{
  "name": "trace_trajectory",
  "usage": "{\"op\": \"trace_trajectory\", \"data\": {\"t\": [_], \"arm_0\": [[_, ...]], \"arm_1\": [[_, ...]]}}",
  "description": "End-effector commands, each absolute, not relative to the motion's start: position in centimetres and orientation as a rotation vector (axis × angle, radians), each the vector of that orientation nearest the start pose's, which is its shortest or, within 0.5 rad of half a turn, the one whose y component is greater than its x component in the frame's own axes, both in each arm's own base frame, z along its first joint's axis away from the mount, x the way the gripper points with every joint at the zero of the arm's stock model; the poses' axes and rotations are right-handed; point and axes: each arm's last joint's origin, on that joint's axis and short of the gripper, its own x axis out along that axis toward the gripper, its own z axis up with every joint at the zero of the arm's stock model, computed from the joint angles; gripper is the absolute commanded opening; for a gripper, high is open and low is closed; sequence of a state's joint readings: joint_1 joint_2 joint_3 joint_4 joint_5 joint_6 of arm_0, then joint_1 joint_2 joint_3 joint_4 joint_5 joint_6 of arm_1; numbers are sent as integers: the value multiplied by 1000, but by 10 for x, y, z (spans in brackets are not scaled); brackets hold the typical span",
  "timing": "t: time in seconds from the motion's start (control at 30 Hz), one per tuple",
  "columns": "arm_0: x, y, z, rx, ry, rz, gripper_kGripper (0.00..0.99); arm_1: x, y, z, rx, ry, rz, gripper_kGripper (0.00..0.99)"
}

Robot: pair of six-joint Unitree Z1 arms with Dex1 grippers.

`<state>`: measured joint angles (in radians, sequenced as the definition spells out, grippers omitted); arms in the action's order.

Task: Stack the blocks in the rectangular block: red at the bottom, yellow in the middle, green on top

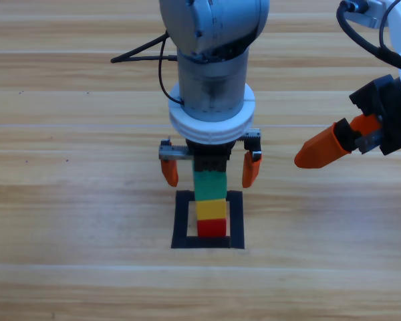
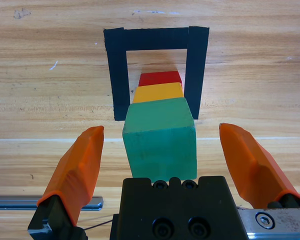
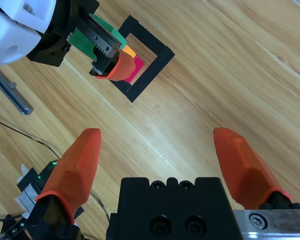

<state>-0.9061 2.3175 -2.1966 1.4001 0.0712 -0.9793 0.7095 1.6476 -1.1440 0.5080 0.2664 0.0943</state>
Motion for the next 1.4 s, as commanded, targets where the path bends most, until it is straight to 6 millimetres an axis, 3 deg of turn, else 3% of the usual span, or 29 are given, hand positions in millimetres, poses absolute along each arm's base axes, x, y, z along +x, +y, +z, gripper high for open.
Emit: {"op": "trace_trajectory", "data": {"t": [0.03,0.17,0.37,0.47,0.53,0.63,0.8,1.03,1.4], "arm_0": [[281,-370,282,-28,1448,27,990],[271,-348,334,-79,1363,-34,990],[230,-283,438,-186,1134,-136,990],[208,-251,456,-164,1035,-185,990],[182,-226,453,-129,929,-289,990],[149,-192,424,-33,811,-466,990],[118,-172,378,113,725,-663,990],[114,-170,356,174,714,-715,990],[113,-169,355,166,711,-711,990]], "arm_1": [[221,197,303,-144,1041,824,990],[220,198,304,-144,1046,858,989],[219,197,306,-147,1039,865,989],[219,197,306,-147,1039,867,989],[220,198,304,-150,1046,866,989],[222,200,299,-156,1061,864,989],[222,201,298,-151,1068,877,989],[223,204,295,-158,1077,890,989],[222,203,296,-166,1072,883,989]]}}
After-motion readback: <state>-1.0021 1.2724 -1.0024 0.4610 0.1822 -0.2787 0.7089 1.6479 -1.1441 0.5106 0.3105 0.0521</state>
